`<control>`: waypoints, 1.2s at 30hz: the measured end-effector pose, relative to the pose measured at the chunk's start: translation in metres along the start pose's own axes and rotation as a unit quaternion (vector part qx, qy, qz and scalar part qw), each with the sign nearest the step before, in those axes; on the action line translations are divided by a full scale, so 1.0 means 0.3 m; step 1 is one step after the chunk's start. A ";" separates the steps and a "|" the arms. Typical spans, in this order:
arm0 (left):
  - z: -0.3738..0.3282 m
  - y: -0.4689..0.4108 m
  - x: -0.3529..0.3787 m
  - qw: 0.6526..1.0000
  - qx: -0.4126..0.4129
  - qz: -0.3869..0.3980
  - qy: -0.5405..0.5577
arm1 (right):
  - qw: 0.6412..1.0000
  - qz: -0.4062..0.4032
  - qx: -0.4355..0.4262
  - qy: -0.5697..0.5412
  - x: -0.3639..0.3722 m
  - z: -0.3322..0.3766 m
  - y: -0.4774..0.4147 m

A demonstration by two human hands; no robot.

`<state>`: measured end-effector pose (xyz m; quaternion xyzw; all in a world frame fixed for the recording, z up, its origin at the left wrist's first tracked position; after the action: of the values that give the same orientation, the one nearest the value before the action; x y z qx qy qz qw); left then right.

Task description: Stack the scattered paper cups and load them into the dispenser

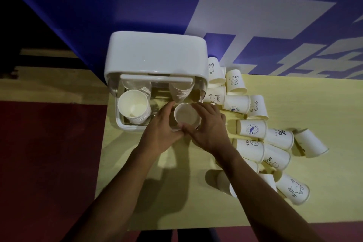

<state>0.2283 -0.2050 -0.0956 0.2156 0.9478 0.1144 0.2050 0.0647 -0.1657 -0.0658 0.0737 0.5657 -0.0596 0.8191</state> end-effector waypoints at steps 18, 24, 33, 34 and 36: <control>-0.394 0.198 0.221 0.975 0.197 -0.022 -0.097 | 0.976 -0.079 0.198 -0.036 -0.355 -0.493 0.327; -0.588 0.102 0.627 0.955 0.219 0.130 -0.150 | 0.951 -0.108 0.285 -0.057 -0.513 -0.813 0.481; -0.700 -0.019 1.350 0.864 0.262 0.291 -0.317 | 0.932 -0.097 0.334 -0.100 -0.614 -1.286 0.631; -0.691 -0.032 1.411 0.849 0.267 0.303 -0.340 | 0.933 -0.090 0.334 -0.100 -0.622 -1.329 0.644; -0.663 -0.055 1.500 0.818 0.275 0.321 -0.389 | 0.936 -0.075 0.331 -0.095 -0.633 -1.398 0.660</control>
<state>-0.2351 -0.0400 -0.0763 0.5818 0.6580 -0.1848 0.4409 -0.3514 0.1106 -0.0238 0.2923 0.4376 -0.3116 0.7912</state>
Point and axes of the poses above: each hand's wrist, its own y-axis away from the middle knuckle, its own x-axis out of the palm, z = x × y, the point moved 7 cm from there along -y, towards the middle knuckle, and after that the axes turned 14 degrees about y, right-handed, at the moved point
